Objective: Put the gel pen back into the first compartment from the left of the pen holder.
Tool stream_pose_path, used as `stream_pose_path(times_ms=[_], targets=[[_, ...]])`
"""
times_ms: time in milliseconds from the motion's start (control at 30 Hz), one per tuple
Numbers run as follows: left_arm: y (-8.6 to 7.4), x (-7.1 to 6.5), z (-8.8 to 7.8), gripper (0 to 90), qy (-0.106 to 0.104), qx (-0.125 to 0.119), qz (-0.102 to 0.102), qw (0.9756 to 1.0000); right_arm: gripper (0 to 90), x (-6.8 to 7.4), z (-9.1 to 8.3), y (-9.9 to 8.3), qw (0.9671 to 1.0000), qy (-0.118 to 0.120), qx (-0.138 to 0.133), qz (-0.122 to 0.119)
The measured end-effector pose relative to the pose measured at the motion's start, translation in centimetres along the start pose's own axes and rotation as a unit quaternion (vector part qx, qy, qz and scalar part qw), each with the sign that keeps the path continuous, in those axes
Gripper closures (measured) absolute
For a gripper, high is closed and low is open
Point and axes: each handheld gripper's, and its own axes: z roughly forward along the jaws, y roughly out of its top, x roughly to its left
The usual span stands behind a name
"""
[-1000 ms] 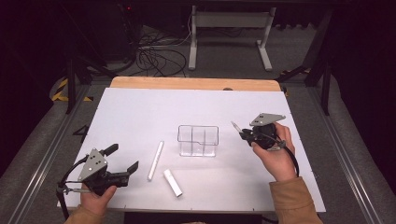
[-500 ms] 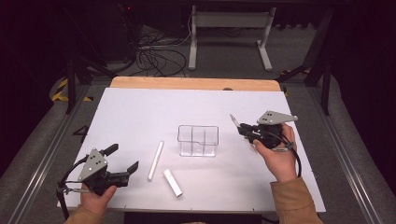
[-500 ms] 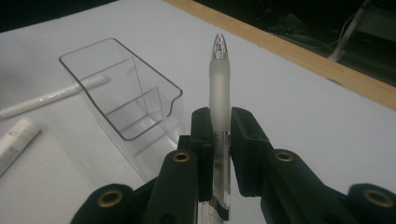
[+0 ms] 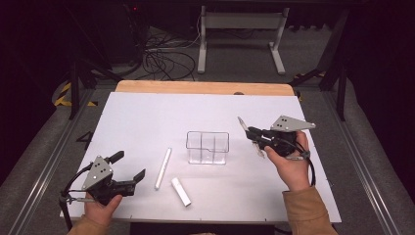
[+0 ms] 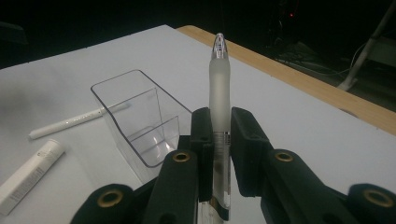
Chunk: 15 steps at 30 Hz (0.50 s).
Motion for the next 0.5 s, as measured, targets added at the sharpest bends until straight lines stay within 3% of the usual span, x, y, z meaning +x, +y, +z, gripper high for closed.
stream_pose_path(times_ms=[267,500], targets=[[0.0,0.0,0.0,7.9,0.001,0.001,-0.001,1.0,80.6,0.5,0.2,0.4,0.9997,0.018,-0.013,-0.006],[0.0,0.0,0.0,7.9,0.0,0.0,0.001,1.0,80.6,1.4,0.5,2.0,0.9991,0.033,-0.019,-0.02]])
